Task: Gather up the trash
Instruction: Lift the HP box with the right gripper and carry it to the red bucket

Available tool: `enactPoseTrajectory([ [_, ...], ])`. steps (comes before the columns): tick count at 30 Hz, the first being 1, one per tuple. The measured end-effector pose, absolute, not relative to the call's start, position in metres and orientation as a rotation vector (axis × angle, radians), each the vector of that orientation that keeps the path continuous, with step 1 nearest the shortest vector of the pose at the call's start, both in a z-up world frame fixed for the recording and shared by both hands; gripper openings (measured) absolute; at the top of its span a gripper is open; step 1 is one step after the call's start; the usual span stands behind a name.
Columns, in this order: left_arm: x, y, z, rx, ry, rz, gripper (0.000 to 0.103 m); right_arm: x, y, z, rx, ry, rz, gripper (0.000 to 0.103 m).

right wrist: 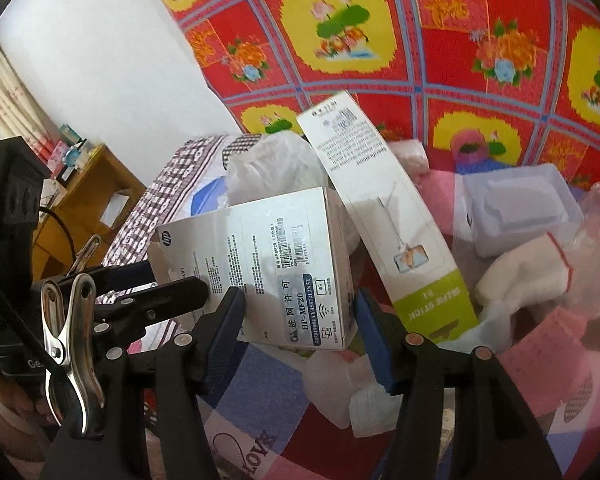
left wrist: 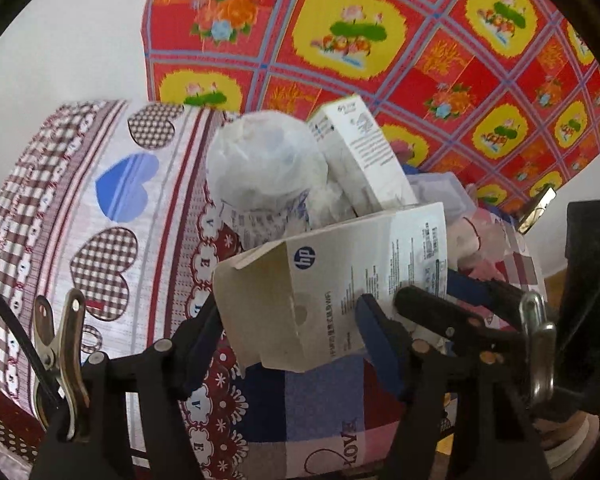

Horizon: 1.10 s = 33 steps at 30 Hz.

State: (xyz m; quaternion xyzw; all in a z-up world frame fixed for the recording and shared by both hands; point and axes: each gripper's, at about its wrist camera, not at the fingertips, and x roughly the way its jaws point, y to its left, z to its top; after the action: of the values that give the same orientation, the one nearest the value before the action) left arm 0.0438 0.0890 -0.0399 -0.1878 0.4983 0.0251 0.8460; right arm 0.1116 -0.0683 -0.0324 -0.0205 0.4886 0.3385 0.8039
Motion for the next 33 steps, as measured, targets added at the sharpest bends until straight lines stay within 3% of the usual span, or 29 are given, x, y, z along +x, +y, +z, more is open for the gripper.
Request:
enactPoseTrajectory([
  [16,0.012,0.099,-0.012,-0.394,0.947,0.133,0.07,0.089,-0.045,-0.024,-0.087,0.972,0.822,0.058],
  [33,-0.039,0.171,-0.009,-0.486,0.884,0.235,0.07,0.067,0.057,-0.013,-0.185,0.947,0.91,0.058],
])
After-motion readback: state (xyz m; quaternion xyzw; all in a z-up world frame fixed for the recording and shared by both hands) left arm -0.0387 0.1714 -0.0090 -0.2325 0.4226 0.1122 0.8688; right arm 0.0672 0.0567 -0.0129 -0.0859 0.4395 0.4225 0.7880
